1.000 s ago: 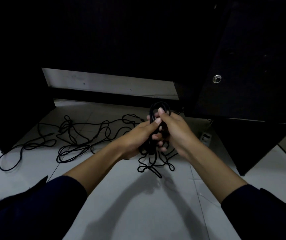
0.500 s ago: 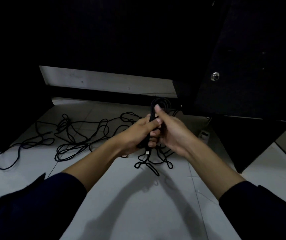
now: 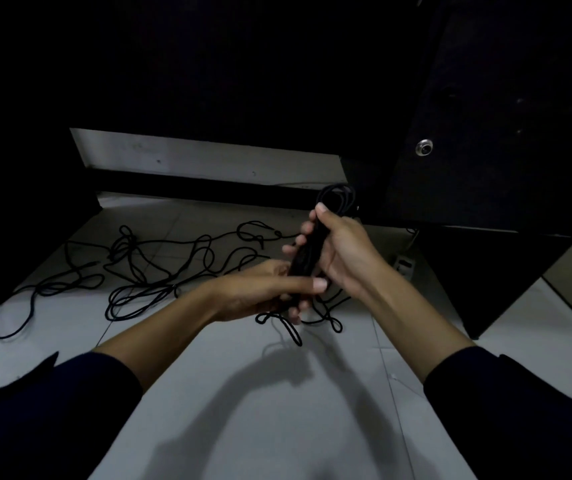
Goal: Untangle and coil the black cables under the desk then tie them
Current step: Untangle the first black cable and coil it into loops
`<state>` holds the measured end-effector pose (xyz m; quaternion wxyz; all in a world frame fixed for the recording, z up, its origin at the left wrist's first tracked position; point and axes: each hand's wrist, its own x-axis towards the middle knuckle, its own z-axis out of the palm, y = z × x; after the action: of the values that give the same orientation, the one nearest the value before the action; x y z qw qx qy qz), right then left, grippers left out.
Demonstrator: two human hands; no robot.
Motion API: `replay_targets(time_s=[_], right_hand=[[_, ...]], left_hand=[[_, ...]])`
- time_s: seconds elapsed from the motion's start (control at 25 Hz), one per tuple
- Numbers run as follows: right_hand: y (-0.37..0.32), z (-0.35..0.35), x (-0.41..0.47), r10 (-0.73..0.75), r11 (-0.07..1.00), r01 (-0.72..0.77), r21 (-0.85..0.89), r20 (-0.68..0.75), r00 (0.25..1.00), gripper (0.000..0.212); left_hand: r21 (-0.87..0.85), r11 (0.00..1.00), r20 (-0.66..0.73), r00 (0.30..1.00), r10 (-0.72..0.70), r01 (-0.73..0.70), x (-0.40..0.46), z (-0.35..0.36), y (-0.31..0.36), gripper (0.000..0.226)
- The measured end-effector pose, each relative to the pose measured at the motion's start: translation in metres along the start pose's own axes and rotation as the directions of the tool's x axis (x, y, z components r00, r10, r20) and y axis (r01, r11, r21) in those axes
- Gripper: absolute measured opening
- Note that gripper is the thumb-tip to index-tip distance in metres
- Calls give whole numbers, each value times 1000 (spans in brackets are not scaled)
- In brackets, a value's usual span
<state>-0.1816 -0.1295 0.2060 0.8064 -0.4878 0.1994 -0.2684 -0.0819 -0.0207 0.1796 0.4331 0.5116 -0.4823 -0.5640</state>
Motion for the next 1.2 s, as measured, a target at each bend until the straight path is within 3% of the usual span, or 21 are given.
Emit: replay_targets(time_s=[0.12,0.32,0.52,0.64,0.76,0.88,0.92,0.96,1.04,1.08,1.12,1.2], right_hand=[[-1,-4,5,-14,1000,15,5,-83,996,22],[-1,-14,7,-78,975,51,-216,-120,990,22],[1,-13,3,-104,871,78,-484,-27,994,23],[8,-4,2,-174,762,164,-626,45,984,28],[13,1,1,-216,721,177,-670,24,976,30],[18,-1,1,-208,679,114,-725,-40,977,25],[20,-2,1,-196,662,96,-743,-48,979,24],[21,-4,2,-183,641,86,-763,-43,982,24],[18,-6,2,-158,639,94,-763,-11,987,27],[15,-7,2,-142,667,101,-738,8,990,28],[13,-8,1,-117,701,95,-707,17,993,27],[12,-10,-3,-75,697,71,-714,25,997,30]], left_hand=[[419,906,23,997,-70,54,-8,-9,-7,19],[726,679,-82,994,-75,111,-14,-32,-2,12],[730,681,-91,977,193,-66,-11,-31,20,10],[813,563,-96,920,381,-149,-3,-18,31,13],[850,518,-209,838,504,-99,1,-13,34,35],[945,318,-264,749,607,76,4,-13,33,45],[938,326,-298,753,587,117,4,-14,33,47],[904,416,-324,786,526,95,5,-16,33,49],[701,712,-299,889,347,-43,4,-22,34,46],[618,784,-255,926,277,-64,1,-28,35,41],[635,771,-215,949,232,-45,-1,-35,35,36],[830,554,-203,959,199,61,-4,-48,34,24]])
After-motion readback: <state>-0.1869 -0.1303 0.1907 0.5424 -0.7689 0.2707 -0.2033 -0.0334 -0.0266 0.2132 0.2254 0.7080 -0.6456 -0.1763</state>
